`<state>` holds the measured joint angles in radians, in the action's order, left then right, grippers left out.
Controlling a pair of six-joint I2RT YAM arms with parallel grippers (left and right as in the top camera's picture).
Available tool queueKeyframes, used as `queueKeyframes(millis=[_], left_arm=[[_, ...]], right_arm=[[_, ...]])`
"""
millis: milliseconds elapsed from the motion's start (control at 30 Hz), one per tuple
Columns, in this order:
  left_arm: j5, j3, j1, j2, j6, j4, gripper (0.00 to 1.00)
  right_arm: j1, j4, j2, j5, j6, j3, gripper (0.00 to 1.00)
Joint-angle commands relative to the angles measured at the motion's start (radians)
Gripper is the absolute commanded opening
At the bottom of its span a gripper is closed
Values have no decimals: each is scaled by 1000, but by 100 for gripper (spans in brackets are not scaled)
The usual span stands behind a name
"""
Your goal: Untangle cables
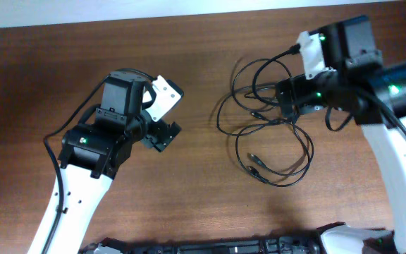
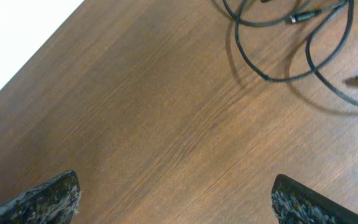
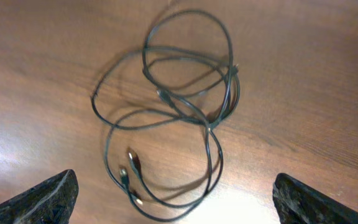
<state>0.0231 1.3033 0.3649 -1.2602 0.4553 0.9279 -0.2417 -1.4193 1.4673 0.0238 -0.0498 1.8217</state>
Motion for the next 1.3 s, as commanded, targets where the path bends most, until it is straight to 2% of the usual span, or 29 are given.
queueKeyframes(millis=[0, 100, 167, 300, 500, 867, 1133, 1267], left_arm=[[-35, 7, -37, 10, -185, -49, 99], [-56, 7, -97, 10, -352, -89, 99], [-56, 7, -139, 10, -402, -93, 99], [-56, 7, -206, 10, -406, -93, 99], [-56, 7, -258, 10, -406, -72, 99], [-56, 7, -258, 10, -406, -71, 99], [-56, 7, -258, 10, -406, -71, 99], [-56, 7, -258, 10, -406, -71, 99]], right_arm=[[2, -18, 69, -9, -52, 14, 99], [0, -40, 140, -17, -92, 14, 99], [0, -63, 193, -75, -180, 12, 99], [-3, -91, 286, -243, -375, 5, 99], [-34, -82, 394, -253, -577, -56, 99], [-74, 116, 486, -269, -632, -216, 99], [-113, 391, 486, -304, -634, -446, 99], [-113, 465, 486, -304, -634, -509, 88]])
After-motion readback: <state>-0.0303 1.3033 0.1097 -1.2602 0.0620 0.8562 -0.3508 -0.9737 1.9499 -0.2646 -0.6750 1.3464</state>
